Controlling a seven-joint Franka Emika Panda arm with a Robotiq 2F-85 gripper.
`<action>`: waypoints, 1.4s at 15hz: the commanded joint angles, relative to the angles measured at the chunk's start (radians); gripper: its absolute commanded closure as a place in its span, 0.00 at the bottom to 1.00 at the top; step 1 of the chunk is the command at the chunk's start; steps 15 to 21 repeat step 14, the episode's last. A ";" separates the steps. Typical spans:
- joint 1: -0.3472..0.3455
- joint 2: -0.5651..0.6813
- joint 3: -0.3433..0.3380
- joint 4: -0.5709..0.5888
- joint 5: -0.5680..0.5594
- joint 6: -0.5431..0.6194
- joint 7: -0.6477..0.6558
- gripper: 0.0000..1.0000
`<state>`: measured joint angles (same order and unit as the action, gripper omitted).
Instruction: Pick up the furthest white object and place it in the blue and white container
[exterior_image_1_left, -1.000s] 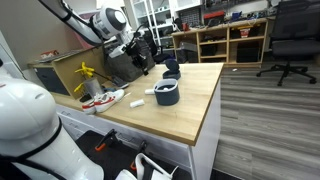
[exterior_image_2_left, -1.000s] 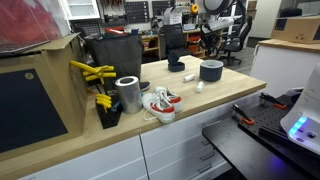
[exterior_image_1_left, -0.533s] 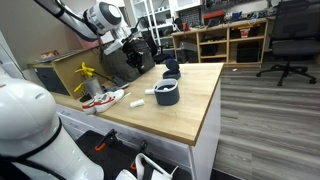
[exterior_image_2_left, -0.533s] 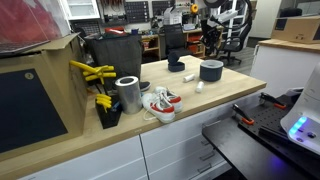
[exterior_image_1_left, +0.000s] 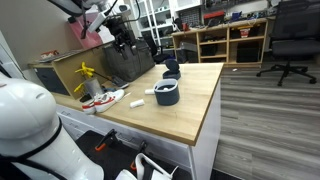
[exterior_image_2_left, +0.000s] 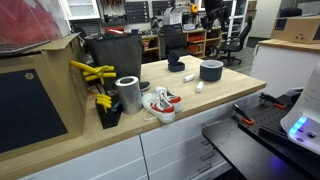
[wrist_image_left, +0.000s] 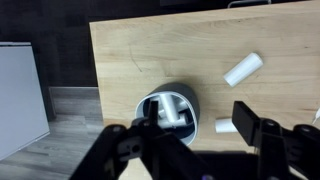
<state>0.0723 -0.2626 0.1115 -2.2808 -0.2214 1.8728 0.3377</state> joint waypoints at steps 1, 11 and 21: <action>-0.001 -0.034 0.006 0.057 0.048 -0.097 -0.025 0.00; 0.000 -0.034 0.066 0.073 0.051 -0.190 0.128 0.00; 0.002 -0.032 0.081 0.073 0.050 -0.198 0.160 0.00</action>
